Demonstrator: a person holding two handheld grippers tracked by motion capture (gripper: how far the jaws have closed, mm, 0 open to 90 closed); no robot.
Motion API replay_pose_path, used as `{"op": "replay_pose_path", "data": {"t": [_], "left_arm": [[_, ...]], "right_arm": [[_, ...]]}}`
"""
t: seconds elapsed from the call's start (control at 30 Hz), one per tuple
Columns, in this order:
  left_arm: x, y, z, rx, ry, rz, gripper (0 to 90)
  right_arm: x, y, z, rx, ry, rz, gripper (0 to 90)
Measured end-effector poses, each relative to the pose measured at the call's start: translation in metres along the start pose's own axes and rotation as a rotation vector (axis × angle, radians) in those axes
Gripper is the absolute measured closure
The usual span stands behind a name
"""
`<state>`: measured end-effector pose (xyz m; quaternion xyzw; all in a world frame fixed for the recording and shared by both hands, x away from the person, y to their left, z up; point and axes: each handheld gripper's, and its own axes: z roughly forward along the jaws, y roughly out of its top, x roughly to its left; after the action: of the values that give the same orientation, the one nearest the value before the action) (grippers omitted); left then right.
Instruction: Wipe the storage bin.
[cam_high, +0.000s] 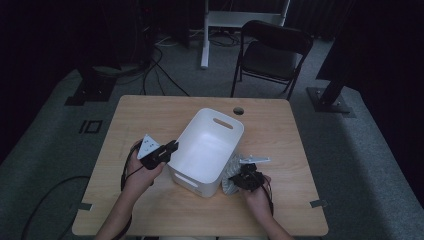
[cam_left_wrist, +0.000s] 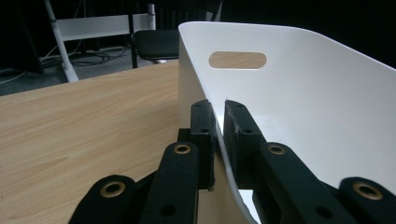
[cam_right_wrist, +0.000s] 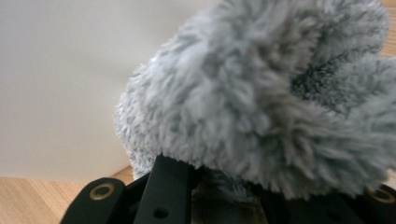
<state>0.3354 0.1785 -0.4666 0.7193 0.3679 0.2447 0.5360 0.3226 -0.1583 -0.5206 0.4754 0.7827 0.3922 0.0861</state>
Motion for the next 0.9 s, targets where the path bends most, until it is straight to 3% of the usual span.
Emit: {"op": "replay_pose_path", "data": {"t": [0.2, 0.33, 0.37, 0.4, 0.5, 0.6, 0.73, 0.8, 0.9], "left_arm": [[-0.003, 0.001, 0.000, 0.005, 0.038, 0.011, 82.4], [-0.003, 0.001, 0.000, 0.009, 0.045, 0.015, 82.6], [-0.003, 0.001, 0.000, 0.009, 0.045, 0.015, 82.6], [-0.003, 0.001, 0.000, 0.009, 0.047, 0.016, 82.7], [-0.003, 0.001, 0.001, 0.009, 0.043, 0.008, 83.4], [-0.003, 0.001, 0.001, 0.012, 0.023, -0.003, 85.0], [-0.001, 0.001, 0.000, 0.005, 0.007, -0.013, 84.9], [-0.002, 0.001, 0.000, 0.005, 0.009, -0.005, 84.8], [-0.002, 0.001, 0.001, 0.004, 0.013, -0.004, 84.7]], "right_arm": [[0.005, 0.005, -0.019, -0.037, 0.048, 0.008, 77.5], [0.020, 0.009, -0.046, -0.114, 0.089, -0.031, 77.5], [0.020, 0.009, -0.046, -0.114, 0.089, -0.031, 77.5], [0.031, 0.009, -0.058, -0.146, 0.110, -0.053, 77.5], [0.044, 0.008, -0.066, -0.164, 0.123, -0.087, 77.5], [0.052, 0.007, -0.068, -0.163, 0.124, -0.106, 77.5], [0.051, 0.007, -0.063, -0.161, 0.125, -0.100, 77.5], [0.051, 0.007, -0.057, -0.147, 0.092, -0.115, 77.6], [0.047, 0.006, -0.051, -0.124, 0.082, -0.107, 77.5]]}}
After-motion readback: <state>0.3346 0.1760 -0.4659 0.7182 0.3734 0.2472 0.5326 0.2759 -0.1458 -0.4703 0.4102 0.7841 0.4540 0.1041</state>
